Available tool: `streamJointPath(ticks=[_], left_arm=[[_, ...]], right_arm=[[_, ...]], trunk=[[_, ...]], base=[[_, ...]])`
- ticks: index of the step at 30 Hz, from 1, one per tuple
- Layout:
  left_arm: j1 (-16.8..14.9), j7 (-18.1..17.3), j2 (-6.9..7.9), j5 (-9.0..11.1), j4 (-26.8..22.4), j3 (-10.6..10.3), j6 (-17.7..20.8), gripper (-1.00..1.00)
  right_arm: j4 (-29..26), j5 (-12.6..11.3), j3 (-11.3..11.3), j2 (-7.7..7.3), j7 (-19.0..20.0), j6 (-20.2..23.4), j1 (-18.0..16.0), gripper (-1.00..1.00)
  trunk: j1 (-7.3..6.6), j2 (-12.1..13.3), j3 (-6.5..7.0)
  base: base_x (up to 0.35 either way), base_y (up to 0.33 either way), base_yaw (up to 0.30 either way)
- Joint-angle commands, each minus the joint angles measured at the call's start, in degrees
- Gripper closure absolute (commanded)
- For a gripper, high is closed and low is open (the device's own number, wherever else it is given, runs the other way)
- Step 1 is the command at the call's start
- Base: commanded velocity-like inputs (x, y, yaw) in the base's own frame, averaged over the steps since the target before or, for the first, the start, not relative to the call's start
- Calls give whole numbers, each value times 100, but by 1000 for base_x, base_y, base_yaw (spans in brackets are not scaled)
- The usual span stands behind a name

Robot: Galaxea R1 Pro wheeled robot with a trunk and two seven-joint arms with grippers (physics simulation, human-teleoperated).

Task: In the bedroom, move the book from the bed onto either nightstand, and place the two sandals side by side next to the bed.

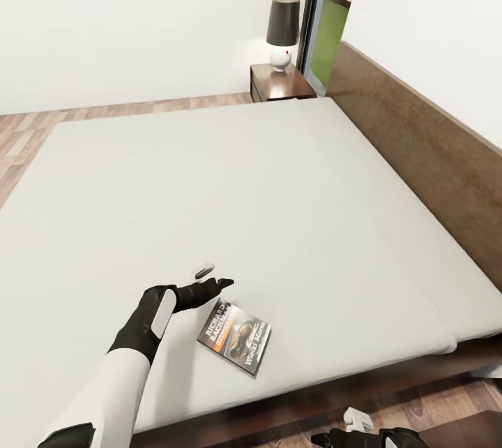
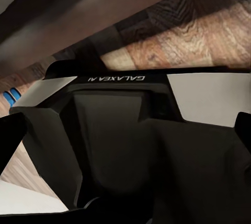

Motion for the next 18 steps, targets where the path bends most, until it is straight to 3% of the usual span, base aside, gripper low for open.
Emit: streamJointPath(ticks=[1,6,12,18], left_arm=[[-4,-16,-8,3,-4,33,42,-100],[-4,-14,-8,3,-4,33,42,-100],[-4,-19,-8,3,-4,33,45,-100],[-4,-22,-8,3,-4,33,49,-100]], right_arm=[[-8,-59,42,-6,-1,35,-1,-100],[-8,-59,40,-6,-1,35,-1,-100],[-8,-59,40,-6,-1,35,-1,-100],[-8,-59,40,-6,-2,35,-1,-100]], trunk=[[0,-2,-4],[0,-2,-4],[132,-243,-111],[132,-243,-111]], base=[[0,0,0],[0,0,0],[0,0,0],[0,0,0]])
